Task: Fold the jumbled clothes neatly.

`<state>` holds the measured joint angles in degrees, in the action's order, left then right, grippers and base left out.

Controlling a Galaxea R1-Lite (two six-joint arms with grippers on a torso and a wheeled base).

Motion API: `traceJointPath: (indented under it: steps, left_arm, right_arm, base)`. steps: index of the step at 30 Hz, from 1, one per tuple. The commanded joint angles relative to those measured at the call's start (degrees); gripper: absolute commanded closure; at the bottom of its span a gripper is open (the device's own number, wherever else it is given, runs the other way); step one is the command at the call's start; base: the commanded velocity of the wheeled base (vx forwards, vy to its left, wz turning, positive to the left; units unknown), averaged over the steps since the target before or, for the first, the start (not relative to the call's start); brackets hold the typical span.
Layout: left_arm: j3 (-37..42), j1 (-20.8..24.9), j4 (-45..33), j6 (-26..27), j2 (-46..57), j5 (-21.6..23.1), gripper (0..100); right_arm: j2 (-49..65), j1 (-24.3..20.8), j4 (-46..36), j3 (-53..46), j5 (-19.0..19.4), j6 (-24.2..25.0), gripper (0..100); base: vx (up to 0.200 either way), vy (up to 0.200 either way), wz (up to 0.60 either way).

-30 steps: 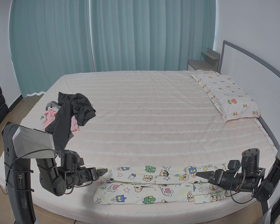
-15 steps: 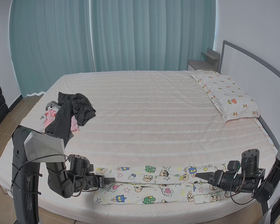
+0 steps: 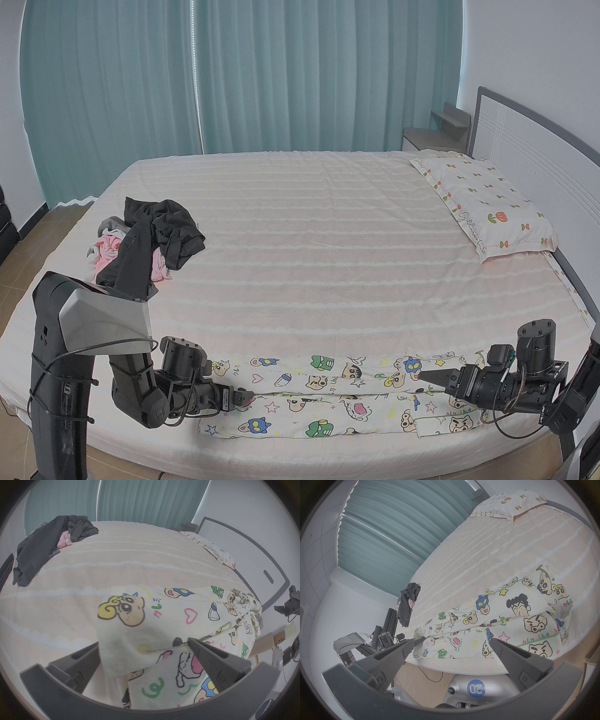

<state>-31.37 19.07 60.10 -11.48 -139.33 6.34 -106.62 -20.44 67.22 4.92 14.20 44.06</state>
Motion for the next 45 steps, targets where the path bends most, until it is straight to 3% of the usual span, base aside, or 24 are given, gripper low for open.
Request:
traceJointPath:
  steps: [1, 3, 4, 18, 27, 45]
  left_arm:
    - [-2.03, 1.24, -2.97, -0.03, 0.02, -2.47, 0]
    - [-2.74, 1.32, -3.94, -0.12, 0.02, -2.65, 0]
    - [-3.0, 1.41, -4.46, -0.12, 0.02, -2.65, 100]
    - [-3.26, 1.41, -7.8, -0.47, 2.22, -3.79, 100]
    - [-3.26, -1.22, -12.81, -0.56, 6.61, -3.7, 100]
    - [-1.68, -7.2, -12.38, -0.12, 7.31, -3.0, 100]
  right_arm:
    - [0.18, -0.03, 0.02, 0.0, 0.04, -0.02, 0]
    - [0.1, -0.03, 0.02, 0.0, 0.04, -0.02, 0]
    - [0.1, -0.03, 0.02, 0.0, 0.04, -0.02, 0]
    - [0.18, 0.05, 0.11, 0.0, 0.04, -0.02, 0]
    - [0.36, 0.05, 0.11, -0.09, -0.05, -0.02, 0]
    - [0.27, 0.05, 0.11, 0.0, -0.05, -0.02, 0]
  base:
    - [0.0, 0.0, 0.0]
    - [0.0, 0.0, 0.0]
    - [0.0, 0.0, 0.0]
    - [0.0, 0.0, 0.0]
    - [0.0, 0.0, 0.0]
    - [0.0, 0.0, 0.0]
